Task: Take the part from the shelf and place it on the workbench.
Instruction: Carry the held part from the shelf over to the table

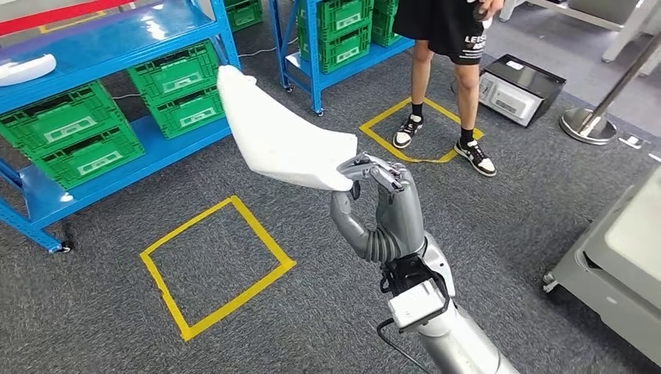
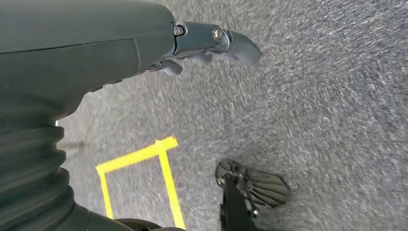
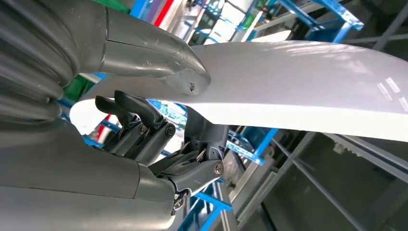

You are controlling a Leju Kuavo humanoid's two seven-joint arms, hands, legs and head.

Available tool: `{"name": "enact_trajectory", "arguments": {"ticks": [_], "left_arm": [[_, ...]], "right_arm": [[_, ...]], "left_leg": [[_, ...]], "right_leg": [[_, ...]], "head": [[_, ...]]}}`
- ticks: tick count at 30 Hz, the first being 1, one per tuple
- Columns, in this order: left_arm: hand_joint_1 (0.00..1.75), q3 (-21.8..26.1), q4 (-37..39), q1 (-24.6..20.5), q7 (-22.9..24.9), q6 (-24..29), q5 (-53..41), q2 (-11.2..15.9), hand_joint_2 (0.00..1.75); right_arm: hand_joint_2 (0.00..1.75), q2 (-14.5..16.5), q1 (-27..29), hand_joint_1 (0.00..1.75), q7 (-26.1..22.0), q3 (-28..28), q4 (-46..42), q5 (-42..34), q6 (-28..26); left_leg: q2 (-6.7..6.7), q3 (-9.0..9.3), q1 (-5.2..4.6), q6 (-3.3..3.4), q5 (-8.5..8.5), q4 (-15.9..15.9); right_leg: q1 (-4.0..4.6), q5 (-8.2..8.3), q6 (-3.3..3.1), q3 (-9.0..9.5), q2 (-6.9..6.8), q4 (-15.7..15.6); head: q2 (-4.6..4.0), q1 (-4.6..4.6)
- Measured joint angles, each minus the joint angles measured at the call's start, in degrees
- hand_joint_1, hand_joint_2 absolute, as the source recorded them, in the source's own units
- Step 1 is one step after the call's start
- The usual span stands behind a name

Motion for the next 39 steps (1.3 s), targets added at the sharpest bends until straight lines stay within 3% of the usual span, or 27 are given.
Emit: {"name": "enact_trajectory", "arguments": {"ticks": [2,4,6,7,8,9,10,11,13,15,16,17,19,21,23,24,25,26,28,30,32,34,36,38,39], "left_arm": [[0.0,-0.4,0.0,-0.1,0.5,0.0,-0.7,-0.7,1.75],[0.0,-0.9,0.0,0.0,1.0,0.1,-1.5,-1.6,1.75],[0.0,-1.7,0.0,0.3,1.3,0.0,-2.6,-2.2,1.75],[0.0,-2.1,0.0,0.5,1.5,-0.1,-3.1,-2.4,1.75],[0.0,-2.5,0.1,0.7,1.5,-0.1,-3.6,-2.6,1.75],[0.0,-2.9,0.1,0.8,1.6,-0.2,-3.9,-2.8,1.75],[0.0,-3.2,0.1,0.9,1.7,-0.1,-4.2,-2.9,1.75],[0.0,-3.4,0.1,0.9,1.9,-0.1,-4.4,-3.1,1.75],[0.0,-3.9,0.1,0.8,2.4,0.3,-5.1,-3.1,1.75],[0.0,-4.5,0.1,0.8,2.9,0.9,-6.4,-3.1,1.75],[0.0,-5.1,0.1,0.8,3.2,1.3,-7.3,-3.1,1.75],[0.0,-5.7,0.1,0.7,3.6,1.7,-8.1,-3.1,1.75],[0.0,-6.8,0.0,0.6,4.2,2.6,-9.2,-3.0,1.75],[0.0,-7.4,0.1,0.8,4.7,3.4,-9.4,-3.0,1.75],[0.0,-7.6,0.2,1.1,5.4,4.0,-9.0,-3.0,1.75],[0.0,-7.6,0.2,1.3,5.7,4.1,-8.8,-3.0,1.75],[0.0,-7.6,0.2,1.4,5.9,4.2,-8.6,-3.0,1.75],[0.0,-7.6,0.2,1.4,6.0,4.3,-8.3,-2.9,1.75],[0.0,-7.6,0.2,1.4,6.2,4.3,-8.0,-2.8,1.75],[0.0,-7.6,0.3,1.4,6.6,4.3,-7.9,-2.9,1.75],[0.0,-7.6,0.3,1.5,6.9,4.3,-7.8,-3.1,1.75],[0.0,-7.6,0.3,1.5,6.8,4.3,-7.6,-3.2,1.75],[0.0,-7.5,0.3,1.7,6.4,4.0,-7.5,-3.4,1.75],[0.0,-7.5,0.3,1.9,6.0,3.4,-7.8,-3.4,1.75],[0.0,-7.5,0.3,2.0,5.8,3.2,-8.1,-3.4,1.75]], "right_arm": [[1.75,-0.4,0.4,1.75,0.4,0.0,-0.6,0.5,0.1],[1.75,-1.0,0.8,1.75,0.5,0.0,-1.3,0.4,0.2],[1.75,-1.6,1.1,1.75,0.4,-0.1,-1.7,-0.3,0.7],[1.75,-1.9,1.5,1.75,0.2,-0.1,-1.7,-0.6,0.9],[1.75,-2.2,1.9,1.75,0.0,-0.1,-1.7,-0.7,1.1],[1.75,-2.5,2.3,1.75,-0.2,-0.1,-1.7,-0.6,1.1],[1.75,-2.8,2.7,1.75,-0.4,-0.1,-1.7,-0.5,1.1],[1.75,-3.1,2.9,1.75,-0.6,-0.1,-1.8,-0.5,1.1],[1.75,-3.5,3.2,1.75,-0.9,-0.1,-1.9,-1.0,1.2],[1.75,-3.8,3.5,1.75,-1.3,-0.2,-2.0,-1.9,1.7],[1.75,-4.0,3.8,1.75,-1.8,-0.2,-2.0,-2.2,2.0],[1.75,-4.1,4.0,1.75,-2.2,-0.1,-1.9,-2.3,2.1],[1.75,-4.2,4.2,1.75,-3.1,0.2,-1.6,-2.2,2.0],[1.75,-4.2,3.9,1.75,-3.5,1.0,-1.1,-2.6,1.9],[1.75,-4.1,3.3,1.75,-3.5,2.2,-0.2,-3.5,2.8],[1.75,-4.0,2.8,1.75,-3.5,2.8,0.5,-4.0,3.5],[1.75,-3.7,2.1,1.75,-3.5,3.5,1.4,-4.2,4.1],[1.75,-3.4,1.2,1.75,-3.4,4.3,2.3,-4.4,4.5],[1.75,-2.8,-0.8,1.75,-3.3,5.9,3.7,-4.5,4.7],[1.75,-2.4,-2.6,1.75,-3.0,7.4,4.5,-5.1,5.0],[1.75,-2.3,-3.9,1.75,-2.2,8.5,4.8,-6.4,5.8],[1.75,-2.3,-4.9,1.75,-1.1,9.0,5.1,-7.3,6.1],[1.75,-2.3,-5.9,1.75,-0.3,9.3,5.2,-7.3,5.4],[1.75,-2.4,-6.2,1.75,0.8,9.6,5.1,-7.2,4.3],[1.75,-2.6,-6.0,1.75,1.3,9.7,4.8,-7.2,3.7]], "left_leg": [[1.5,0.18,0.05,0.35,0.7,-0.5],[3.12,0.11,0.39,0.98,1.38,-1.2],[4.9,-0.26,0.4,1.34,1.58,-1.2],[5.85,-0.5,0.39,1.39,1.58,-1.0],[6.75,-0.74,0.39,1.4,1.58,-0.9],[7.63,-0.97,0.41,1.37,1.56,-0.7],[8.43,-1.17,0.45,1.28,1.51,-0.4],[9.2,-1.34,0.5,1.12,1.39,-0.1],[10.43,-1.61,0.33,0.5,0.97,0.5],[11.32,-1.45,0.13,-0.26,0.68,0.7],[11.76,-1.25,0.17,-0.62,0.67,0.7],[11.79,-1.12,0.28,-1.02,0.63,0.6],[9.56,-1.7,0.5,-1.68,-0.87,2.2],[6.42,-4.14,0.59,-1.94,-4.53,8.1],[5.52,-7.03,0.58,-1.85,-7.19,14.6],[5.42,-7.51,0.57,-1.73,-7.0,15.7],[5.25,-6.99,0.55,-1.53,-5.74,14.5],[4.78,-5.51,0.53,-1.27,-3.71,11.3],[2.46,-2.17,0.5,-0.7,-0.71,3.9],[1.12,-0.84,0.33,-0.33,-0.03,0.6],[2.13,-0.65,0.29,0.19,0.39,0.2],[3.51,-0.45,0.5,1.0,1.08,-0.4],[5.09,-0.61,0.47,1.52,1.45,-0.7],[6.73,-0.84,0.31,1.7,1.41,-0.6],[7.53,-0.91,0.28,1.75,1.36,-0.5]], "right_leg": [[-0.12,0.51,0.9,-0.43,0.75,-0.2],[0.11,-0.9,1.45,-1.6,-1.51,1.8],[0.15,-4.71,1.82,-4.53,-4.56,8.2],[0.06,-6.42,2.03,-6.16,-5.17,11.9],[-0.08,-7.29,2.25,-7.17,-5.5,14.4],[-0.24,-7.09,2.44,-7.08,-5.77,14.9],[-0.41,-5.98,2.6,-5.77,-6.14,13.0],[-0.55,-4.41,2.72,-3.36,-6.9,9.2],[-0.5,-2.52,2.49,0.63,-8.9,2.5],[-0.24,-2.36,1.76,1.53,-9.44,0.5],[-0.2,-2.14,1.34,1.45,-8.85,0.4],[-0.26,-1.96,0.89,1.38,-8.3,0.3],[-0.51,-1.43,0.06,1.21,-7.33,0.0],[-0.57,-1.07,-0.47,0.93,-6.3,-0.2],[-0.4,-0.86,-0.69,0.53,-4.92,-0.1],[-0.33,-0.76,-0.7,0.35,-4.13,0.0],[-0.29,-0.67,-0.64,0.21,-3.31,0.1],[-0.28,-0.57,-0.51,0.12,-2.5,0.2],[-0.31,-0.31,-0.09,-0.05,-1.14,0.3],[-0.44,0.1,0.63,-0.34,-0.05,0.1],[-0.54,0.66,1.55,-0.56,1.03,-0.3],[-0.36,-0.15,2.07,-1.49,-0.53,0.9],[-0.15,-3.47,2.26,-4.29,-3.9,6.6],[-0.15,-6.67,2.51,-7.47,-5.41,13.9],[-0.16,-7.04,2.59,-8.05,-5.68,15.6]], "head": [[0.0,-0.02],[0.0,0.25],[0.0,0.53],[0.0,0.54],[0.0,0.54],[0.0,0.54],[0.0,0.54],[0.0,0.54],[0.0,0.54],[0.0,0.47],[0.0,0.44],[0.0,0.41],[0.0,0.37],[0.0,0.28],[0.0,0.27],[0.0,0.28],[0.0,0.28],[0.0,0.27],[0.0,0.29],[0.0,0.3],[0.0,0.31],[0.0,0.47],[0.0,0.7],[0.0,0.79],[0.0,0.79]]}}
